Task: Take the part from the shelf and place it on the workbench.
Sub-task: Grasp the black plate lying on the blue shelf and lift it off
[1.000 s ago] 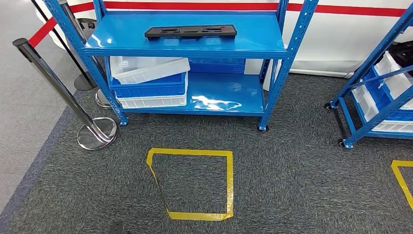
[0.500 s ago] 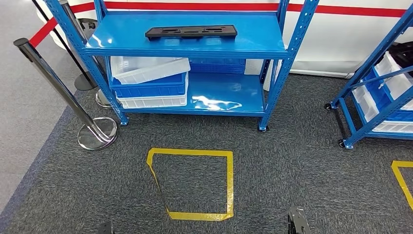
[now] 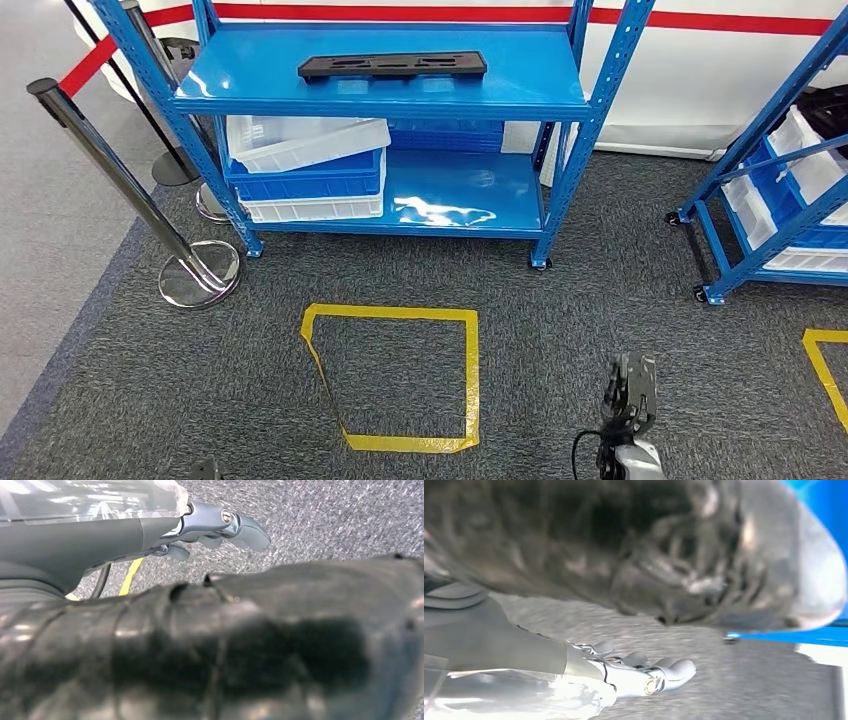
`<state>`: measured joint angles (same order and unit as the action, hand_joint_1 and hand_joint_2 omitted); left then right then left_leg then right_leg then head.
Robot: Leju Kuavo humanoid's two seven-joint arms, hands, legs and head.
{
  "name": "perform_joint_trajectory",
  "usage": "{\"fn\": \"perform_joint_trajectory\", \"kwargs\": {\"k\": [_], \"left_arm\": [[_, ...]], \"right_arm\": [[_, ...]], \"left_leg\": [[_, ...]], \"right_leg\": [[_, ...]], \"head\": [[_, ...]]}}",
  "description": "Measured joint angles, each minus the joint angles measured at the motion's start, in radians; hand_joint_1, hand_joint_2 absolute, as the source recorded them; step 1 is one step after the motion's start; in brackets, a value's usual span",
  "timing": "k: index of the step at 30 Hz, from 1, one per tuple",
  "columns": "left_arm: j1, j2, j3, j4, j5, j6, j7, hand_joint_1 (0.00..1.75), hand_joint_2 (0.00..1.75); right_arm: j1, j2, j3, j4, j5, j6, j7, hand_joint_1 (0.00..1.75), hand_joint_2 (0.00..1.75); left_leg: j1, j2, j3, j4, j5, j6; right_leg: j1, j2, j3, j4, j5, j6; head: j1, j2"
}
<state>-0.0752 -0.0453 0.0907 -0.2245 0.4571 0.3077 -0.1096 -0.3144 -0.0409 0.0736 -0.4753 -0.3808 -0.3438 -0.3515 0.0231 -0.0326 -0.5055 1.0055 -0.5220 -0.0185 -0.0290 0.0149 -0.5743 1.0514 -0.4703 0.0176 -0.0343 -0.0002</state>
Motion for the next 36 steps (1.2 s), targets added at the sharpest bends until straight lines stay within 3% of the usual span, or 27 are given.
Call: {"fn": "perform_joint_trajectory", "kwargs": {"k": [6,9,10,12,13,16,25,36], "left_arm": [[0.0,0.002,0.007,0.002,0.004,0.004,-0.01,0.0,0.0],[0.0,0.003,0.007,0.003,0.001,0.007,-0.019,0.0,0.0],[0.0,0.003,0.007,0.003,-0.002,0.007,-0.025,0.0,0.0],[0.0,0.003,0.007,0.004,-0.01,0.006,-0.045,0.0,0.0],[0.0,0.003,0.006,0.004,-0.015,0.004,-0.059,0.0,0.0],[0.0,0.003,0.005,0.004,-0.028,0.0,-0.112,0.0,0.0],[0.0,0.002,-0.002,0.005,-0.037,0.024,-0.148,0.0,0.0],[0.0,0.002,-0.004,0.005,-0.038,0.028,-0.141,0.0,0.0]], "right_arm": [[-0.005,-0.016,0.067,-0.258,0.0,-0.029,0.036,0.0,0.0],[0.002,-0.024,0.102,-0.413,0.04,-0.028,0.046,0.0,1.31],[0.005,-0.027,0.114,-0.466,0.056,-0.029,0.05,0.0,1.31],[0.012,-0.031,0.135,-0.566,0.091,-0.034,0.055,0.0,0.44],[0.017,-0.033,0.144,-0.611,0.108,-0.038,0.055,0.0,0.44],[0.038,-0.042,0.167,-0.739,0.157,-0.052,0.052,0.0,1.75],[0.073,-0.063,0.219,-0.977,0.194,-0.051,0.059,0.0,1.75],[0.079,-0.07,0.241,-1.067,0.191,-0.046,0.064,0.0,1.75]], "left_leg": [[0.0,0.0,0.003,0.0,0.001,0.001],[0.0,0.0,0.003,0.0,0.001,0.001],[0.0,0.0,0.003,0.0,0.001,0.001],[0.0,0.0,0.003,0.001,0.001,0.001],[0.0,0.0,0.003,0.001,0.001,0.001],[0.0,0.0,0.003,0.001,0.001,0.001],[0.0,0.0,0.003,0.001,0.001,0.001],[0.0,0.0,0.003,0.001,0.001,0.001]], "right_leg": [[0.0,0.0,-0.001,0.0,0.0,0.0],[0.0,0.0,-0.001,0.0,0.0,0.0],[0.0,0.0,-0.001,0.0,0.0,0.0],[0.0,0.0,-0.001,0.0,0.0,0.0],[0.0,0.0,-0.001,0.0,0.0,0.0],[0.0,0.0,-0.001,0.0,0.0,0.0],[0.0,0.0,-0.001,0.0,0.0,0.0],[0.0,0.0,-0.001,0.0,0.0,0.0]], "head": [[0.0,0.0],[0.0,0.0],[0.0,0.0],[0.0,0.0],[0.0,0.0],[0.0,0.0],[0.0,0.0],[0.0,0.0]]}}
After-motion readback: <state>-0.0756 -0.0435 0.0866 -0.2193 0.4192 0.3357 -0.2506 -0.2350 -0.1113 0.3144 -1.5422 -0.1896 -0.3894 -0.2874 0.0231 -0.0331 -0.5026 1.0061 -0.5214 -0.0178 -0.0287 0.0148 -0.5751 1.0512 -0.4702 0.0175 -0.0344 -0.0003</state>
